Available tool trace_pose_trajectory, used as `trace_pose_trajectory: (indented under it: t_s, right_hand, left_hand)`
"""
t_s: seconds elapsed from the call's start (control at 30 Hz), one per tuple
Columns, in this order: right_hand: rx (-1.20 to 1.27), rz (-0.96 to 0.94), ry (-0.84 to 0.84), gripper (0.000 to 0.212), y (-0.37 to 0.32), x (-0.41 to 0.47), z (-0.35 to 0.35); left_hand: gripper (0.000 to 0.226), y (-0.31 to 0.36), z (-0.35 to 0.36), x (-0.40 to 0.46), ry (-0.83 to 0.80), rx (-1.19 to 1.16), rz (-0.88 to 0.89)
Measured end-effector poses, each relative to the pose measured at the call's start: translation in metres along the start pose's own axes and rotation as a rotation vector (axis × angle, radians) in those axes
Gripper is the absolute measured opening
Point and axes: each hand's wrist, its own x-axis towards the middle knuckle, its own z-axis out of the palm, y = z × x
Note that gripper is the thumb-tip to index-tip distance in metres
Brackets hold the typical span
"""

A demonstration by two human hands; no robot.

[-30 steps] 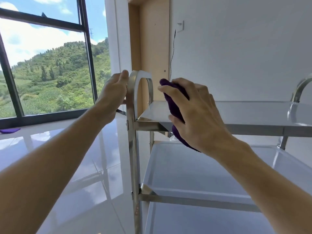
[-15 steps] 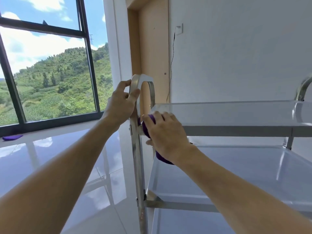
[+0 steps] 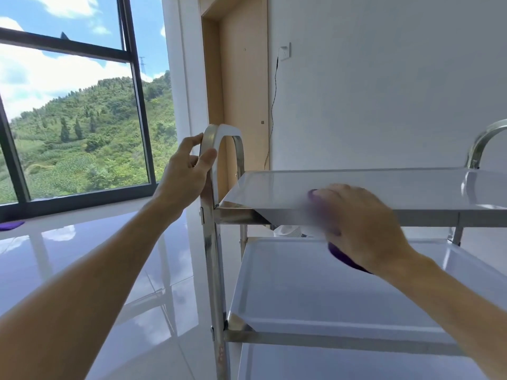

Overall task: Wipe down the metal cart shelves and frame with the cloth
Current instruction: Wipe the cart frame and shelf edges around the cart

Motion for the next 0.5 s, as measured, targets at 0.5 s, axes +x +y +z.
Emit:
trace_pose_trajectory:
  t_s: [0.5]
  right_hand:
    - [0.01,-0.157,-0.131,0.068,-0.074,0.039,0.015]
  left_hand:
    - [0.043,-0.004,0.009,-0.003,0.061,0.028,0.034]
